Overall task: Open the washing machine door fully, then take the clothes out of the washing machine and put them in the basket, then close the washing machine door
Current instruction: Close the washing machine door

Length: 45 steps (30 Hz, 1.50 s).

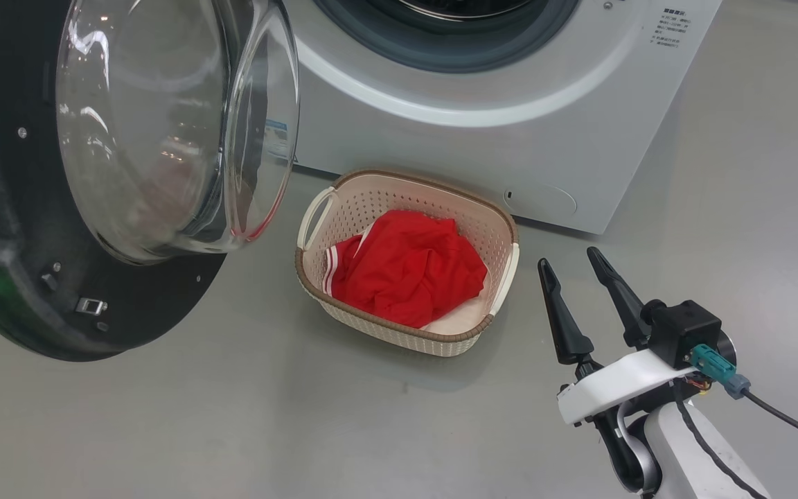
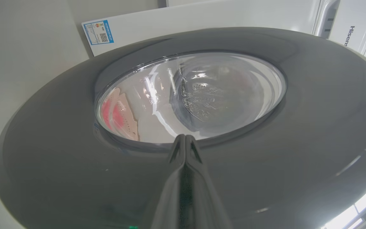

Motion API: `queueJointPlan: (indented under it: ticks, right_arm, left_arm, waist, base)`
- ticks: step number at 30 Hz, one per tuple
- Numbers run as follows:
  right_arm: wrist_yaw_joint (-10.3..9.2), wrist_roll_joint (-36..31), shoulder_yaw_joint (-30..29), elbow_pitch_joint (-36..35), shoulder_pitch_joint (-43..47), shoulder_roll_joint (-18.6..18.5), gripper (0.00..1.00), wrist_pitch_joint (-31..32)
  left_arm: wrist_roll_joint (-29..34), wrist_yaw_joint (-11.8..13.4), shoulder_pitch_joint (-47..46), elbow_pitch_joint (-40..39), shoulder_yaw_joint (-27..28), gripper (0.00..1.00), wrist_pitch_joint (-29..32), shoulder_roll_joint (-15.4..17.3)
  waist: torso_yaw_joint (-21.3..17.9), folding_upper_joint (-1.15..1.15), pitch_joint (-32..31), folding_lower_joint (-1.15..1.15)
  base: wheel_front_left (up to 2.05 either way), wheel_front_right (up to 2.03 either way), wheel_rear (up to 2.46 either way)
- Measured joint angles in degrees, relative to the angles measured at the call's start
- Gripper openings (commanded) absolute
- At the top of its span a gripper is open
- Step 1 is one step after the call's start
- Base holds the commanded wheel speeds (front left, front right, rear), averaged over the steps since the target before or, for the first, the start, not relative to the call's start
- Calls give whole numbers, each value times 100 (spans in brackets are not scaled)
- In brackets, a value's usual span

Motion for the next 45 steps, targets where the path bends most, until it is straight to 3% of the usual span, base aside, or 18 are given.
queueJointPlan:
  ticks: [26, 31, 38, 45]
  right_arm:
    - [0, 3, 101, 44, 110, 70, 100, -4]
    - [0, 8, 90, 71, 114, 82, 100, -7]
    - [0, 60, 20, 99, 225, 99, 100, -8]
    - [-1, 63, -66, 94, 231, 110, 100, -8]
  left_arm:
    - [-64, -171, 775, -1042, -327, 0, 573, -557]
    - [264, -270, 938, -1339, -380, 0, 185, -490]
    - [1181, -339, 1316, -1758, -491, 0, -790, -252]
    - [2461, -350, 1821, -2356, -1109, 0, -1829, 208]
  waist:
    - [-1, 0, -138, 0]
    - [16, 0, -169, 0]
    - [84, 0, -295, 0]
    - [187, 0, -406, 0]
  base:
    - [0, 0, 0]
    - [0, 0, 0]
    - [0, 0, 0]
    - [0, 0, 0]
